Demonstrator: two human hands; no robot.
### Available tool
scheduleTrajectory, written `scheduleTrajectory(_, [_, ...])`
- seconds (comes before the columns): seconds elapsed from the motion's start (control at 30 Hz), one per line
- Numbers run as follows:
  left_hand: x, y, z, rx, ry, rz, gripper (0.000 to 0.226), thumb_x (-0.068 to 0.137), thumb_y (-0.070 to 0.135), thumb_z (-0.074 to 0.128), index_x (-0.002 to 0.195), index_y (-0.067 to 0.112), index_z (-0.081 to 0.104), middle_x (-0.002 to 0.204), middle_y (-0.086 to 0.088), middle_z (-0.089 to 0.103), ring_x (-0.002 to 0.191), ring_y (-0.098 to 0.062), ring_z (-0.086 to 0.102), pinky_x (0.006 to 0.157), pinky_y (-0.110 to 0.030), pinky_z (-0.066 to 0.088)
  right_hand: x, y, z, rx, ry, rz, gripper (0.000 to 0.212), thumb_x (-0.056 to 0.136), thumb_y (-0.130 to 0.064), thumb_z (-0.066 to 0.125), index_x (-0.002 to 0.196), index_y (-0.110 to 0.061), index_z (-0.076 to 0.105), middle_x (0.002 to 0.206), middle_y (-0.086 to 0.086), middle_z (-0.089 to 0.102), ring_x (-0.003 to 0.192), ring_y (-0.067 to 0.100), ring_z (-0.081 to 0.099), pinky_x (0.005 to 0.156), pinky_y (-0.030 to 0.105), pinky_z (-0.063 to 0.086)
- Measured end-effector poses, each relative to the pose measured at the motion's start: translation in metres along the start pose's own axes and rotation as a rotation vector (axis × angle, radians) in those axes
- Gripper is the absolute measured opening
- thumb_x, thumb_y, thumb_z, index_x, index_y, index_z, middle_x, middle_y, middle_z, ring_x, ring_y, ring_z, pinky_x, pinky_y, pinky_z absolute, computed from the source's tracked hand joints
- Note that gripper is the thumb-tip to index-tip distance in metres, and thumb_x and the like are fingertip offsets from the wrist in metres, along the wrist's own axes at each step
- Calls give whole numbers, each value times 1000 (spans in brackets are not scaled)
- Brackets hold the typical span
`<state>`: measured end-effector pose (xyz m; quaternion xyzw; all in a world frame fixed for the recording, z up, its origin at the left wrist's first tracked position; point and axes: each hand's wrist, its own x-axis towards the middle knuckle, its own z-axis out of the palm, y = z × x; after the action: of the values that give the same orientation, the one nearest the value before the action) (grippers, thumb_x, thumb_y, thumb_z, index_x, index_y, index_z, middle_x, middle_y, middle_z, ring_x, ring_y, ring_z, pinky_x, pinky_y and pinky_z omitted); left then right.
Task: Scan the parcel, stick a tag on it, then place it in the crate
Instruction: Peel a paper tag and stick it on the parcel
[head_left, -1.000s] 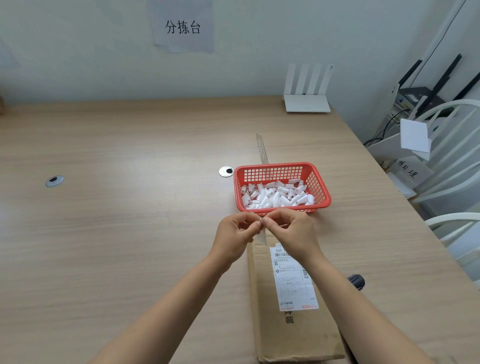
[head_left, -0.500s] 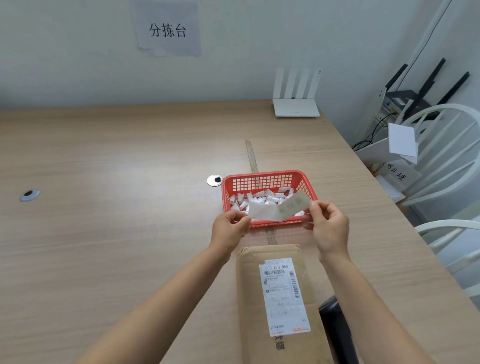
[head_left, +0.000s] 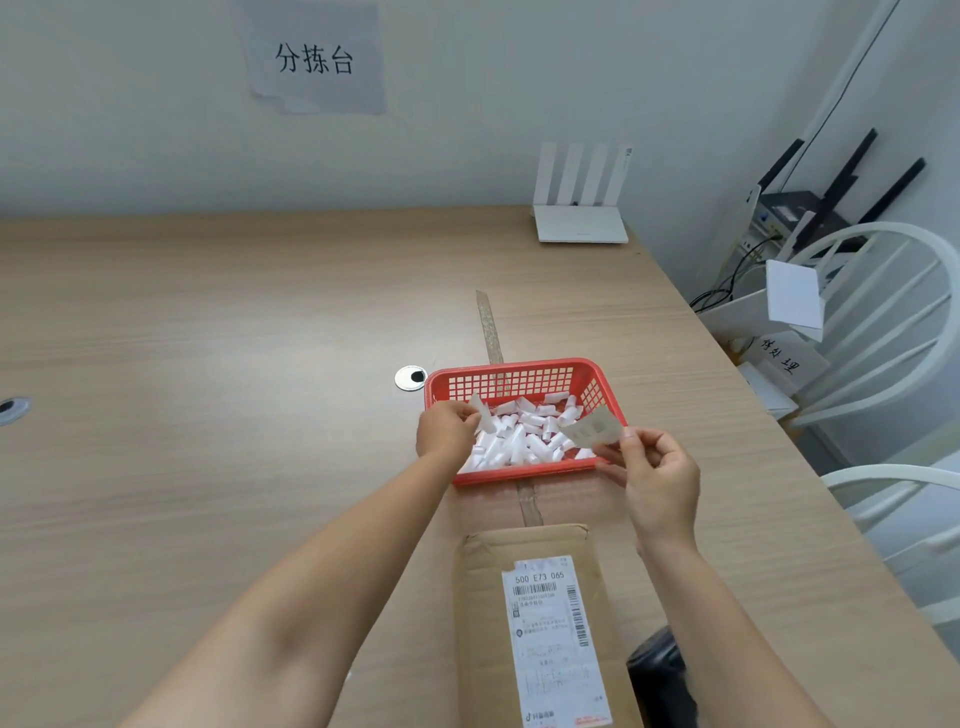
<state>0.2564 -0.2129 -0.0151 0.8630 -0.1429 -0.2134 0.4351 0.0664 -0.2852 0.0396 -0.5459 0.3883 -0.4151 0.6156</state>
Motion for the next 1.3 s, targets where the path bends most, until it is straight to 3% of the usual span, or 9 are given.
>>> scheduleTrajectory(0.2, [10,-4,-1,433,-145,120,35,90,19,50,123,20,60,128,-9,60,109,-30,60,89,-39,50,-6,18,13,-122,-73,-22,16,85,-8,59,73,-18,61,81,12,67,78,25,68,73,36,57])
scheduleTrajectory(0.27, [1,-4,-3,456,-121,165,35,90,21,50,124,15,58,131,-10,56,113,-29,56,90,-40,49,-10,21,15,-164,-105,-42,16,82,-7,63,73,-21,61,77,3,67,75,15,67,73,28,55])
scheduleTrajectory(0.4, [-36,1,-2,41,-151,146,31,94,25,45,99,4,67,105,-15,69,91,-26,64,84,-39,50,-22,29,21,-289,-136,-98,17,76,-2,68,76,-17,61,76,-7,64,65,-12,62,60,1,46])
scheduleTrajectory(0.5, [-70,4,-5,-422,-318,-104,27,93,31,47,85,15,66,84,-3,69,73,-13,65,66,-28,53,-36,38,23,-338,-134,-184,16,73,5,69,77,-9,61,87,2,63,71,-6,65,65,2,49])
scheduleTrajectory(0.67, [-104,-3,-4,-671,-378,-187,8,84,11,64,79,16,62,77,1,68,66,-6,66,59,-18,53,-54,46,19,-429,-149,-361,13,71,4,71,78,-3,63,95,6,60,84,15,64,76,6,50])
scheduleTrajectory(0.8, [-110,-2,-8,-741,-337,-181,14,87,6,61,74,13,61,74,-2,66,49,0,64,50,-14,53,-63,44,13,-459,-185,-398,24,71,-4,74,91,-10,63,95,-1,58,76,6,64,68,4,49])
scheduleTrajectory(0.97, [-115,-4,-16,-641,-392,-159,17,88,7,59,72,14,61,72,-2,63,48,-3,62,46,-13,51,-56,38,2,-532,-57,-253,37,79,-19,67,113,-17,54,107,-4,53,72,12,58,69,22,45])
scheduleTrajectory(1.17, [-123,-16,-10,-327,-305,-57,19,85,4,62,102,3,68,68,1,53,44,-2,56,35,-15,48,-47,41,-7,-570,-92,-106,3,78,-11,66,78,-13,64,74,-1,63,65,12,55,63,26,45])
scheduleTrajectory(1.3, [-124,-23,-2,0,-147,115,28,79,11,69,106,9,67,66,6,51,55,-6,57,58,-21,52,-49,54,-8,-644,-108,-97,2,79,-13,64,79,-14,63,77,3,65,68,15,57,62,26,44])
